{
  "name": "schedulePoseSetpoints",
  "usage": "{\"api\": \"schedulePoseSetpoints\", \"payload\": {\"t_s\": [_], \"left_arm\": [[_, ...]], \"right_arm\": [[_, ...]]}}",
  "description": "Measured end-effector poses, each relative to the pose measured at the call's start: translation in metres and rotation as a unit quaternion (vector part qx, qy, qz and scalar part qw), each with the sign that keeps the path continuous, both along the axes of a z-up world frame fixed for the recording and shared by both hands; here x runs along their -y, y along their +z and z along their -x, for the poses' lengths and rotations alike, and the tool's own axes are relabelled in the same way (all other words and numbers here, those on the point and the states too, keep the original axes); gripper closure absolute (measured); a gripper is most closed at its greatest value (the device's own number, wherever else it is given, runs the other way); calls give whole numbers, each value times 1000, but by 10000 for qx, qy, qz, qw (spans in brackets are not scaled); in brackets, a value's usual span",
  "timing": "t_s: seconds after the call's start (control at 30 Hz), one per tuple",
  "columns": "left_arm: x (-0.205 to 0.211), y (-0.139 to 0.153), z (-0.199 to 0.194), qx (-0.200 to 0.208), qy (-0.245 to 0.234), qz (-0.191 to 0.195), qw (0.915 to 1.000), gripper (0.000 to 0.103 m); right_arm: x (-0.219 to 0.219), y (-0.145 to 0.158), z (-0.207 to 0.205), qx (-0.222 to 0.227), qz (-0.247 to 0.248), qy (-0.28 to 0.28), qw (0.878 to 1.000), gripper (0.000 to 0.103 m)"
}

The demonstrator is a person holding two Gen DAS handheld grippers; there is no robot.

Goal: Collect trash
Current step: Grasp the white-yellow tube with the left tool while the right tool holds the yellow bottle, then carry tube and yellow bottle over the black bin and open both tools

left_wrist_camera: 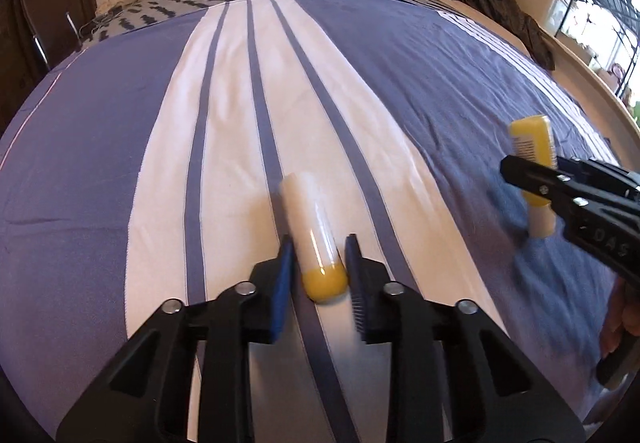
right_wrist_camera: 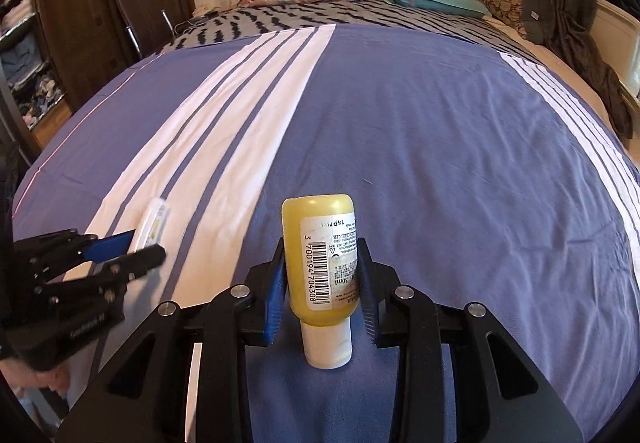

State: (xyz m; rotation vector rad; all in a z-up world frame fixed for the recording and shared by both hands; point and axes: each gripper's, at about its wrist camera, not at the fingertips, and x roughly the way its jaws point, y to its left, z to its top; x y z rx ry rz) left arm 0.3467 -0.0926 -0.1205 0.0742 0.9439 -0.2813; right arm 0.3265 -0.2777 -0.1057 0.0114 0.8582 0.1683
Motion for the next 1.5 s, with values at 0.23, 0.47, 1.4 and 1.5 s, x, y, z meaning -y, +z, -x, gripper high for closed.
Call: {"api": "schedulePoseSetpoints", "payload": {"t_s": [0.23, 0.47, 1.4, 1.5], "left_arm": [[-5, 9, 34, 57, -204, 77, 9997, 84], [-11, 51, 90, 495, -304, 120, 9982, 84], [-54, 71, 298, 862, -350, 417, 9948, 84], [-59, 54, 312, 722, -329, 428, 9959, 84]], "right_arm": [[-2, 9, 31, 10, -39, 46, 10000, 71], [-17, 32, 74, 177, -14, 180, 9997, 71], [-55, 51, 286, 711, -398, 413, 9958, 71], [-57, 36, 297, 569, -434, 441, 9965, 71]]}}
